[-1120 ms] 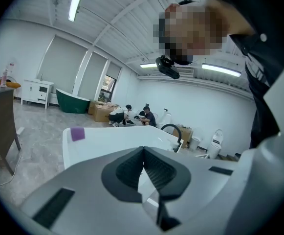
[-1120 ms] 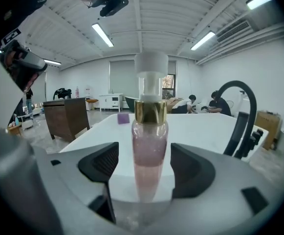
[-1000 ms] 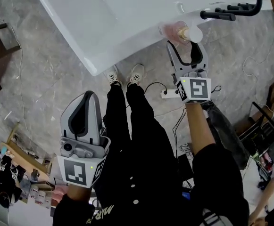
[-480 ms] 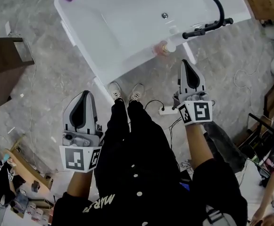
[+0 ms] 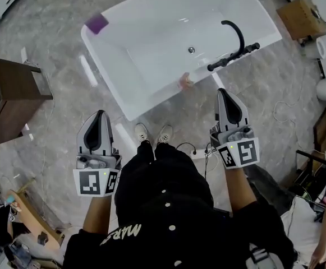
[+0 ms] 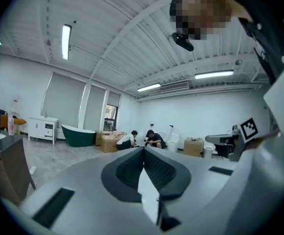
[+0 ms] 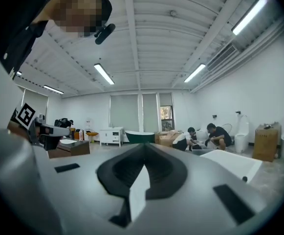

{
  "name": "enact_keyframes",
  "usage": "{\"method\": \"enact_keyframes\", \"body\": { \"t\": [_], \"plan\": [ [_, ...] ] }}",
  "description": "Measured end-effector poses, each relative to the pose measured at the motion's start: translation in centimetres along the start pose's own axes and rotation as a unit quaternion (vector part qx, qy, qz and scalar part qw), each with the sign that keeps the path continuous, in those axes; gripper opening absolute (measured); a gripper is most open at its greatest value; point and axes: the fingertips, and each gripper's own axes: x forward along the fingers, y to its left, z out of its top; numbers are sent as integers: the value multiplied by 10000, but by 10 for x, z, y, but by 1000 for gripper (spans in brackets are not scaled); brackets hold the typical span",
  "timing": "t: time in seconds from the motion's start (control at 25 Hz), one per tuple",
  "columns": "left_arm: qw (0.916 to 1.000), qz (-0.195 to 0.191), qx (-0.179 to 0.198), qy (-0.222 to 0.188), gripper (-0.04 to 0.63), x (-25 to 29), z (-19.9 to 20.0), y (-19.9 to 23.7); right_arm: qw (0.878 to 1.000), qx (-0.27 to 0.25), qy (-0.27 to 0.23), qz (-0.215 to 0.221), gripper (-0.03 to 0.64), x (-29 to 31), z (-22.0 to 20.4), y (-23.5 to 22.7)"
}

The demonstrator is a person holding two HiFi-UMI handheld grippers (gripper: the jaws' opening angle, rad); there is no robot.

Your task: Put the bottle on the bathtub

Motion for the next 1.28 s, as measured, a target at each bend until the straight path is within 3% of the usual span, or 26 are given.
{"method": "enact_keyframes", "body": {
  "t": [0.24, 0.6, 1.28],
  "plan": [
    [9993, 97, 148, -331, 9, -11, 37, 8, 9988, -324, -346, -135, 2, -13, 49, 9],
    [9967, 154, 313, -727, 9, -23, 69, 17, 9972, -151, -725, -127, 2, -22, 78, 10],
    [9940, 424, 396, -932, 9, -32, 74, 28, 9952, -333, -796, -469, 2, -42, 83, -20]
  ]
}}
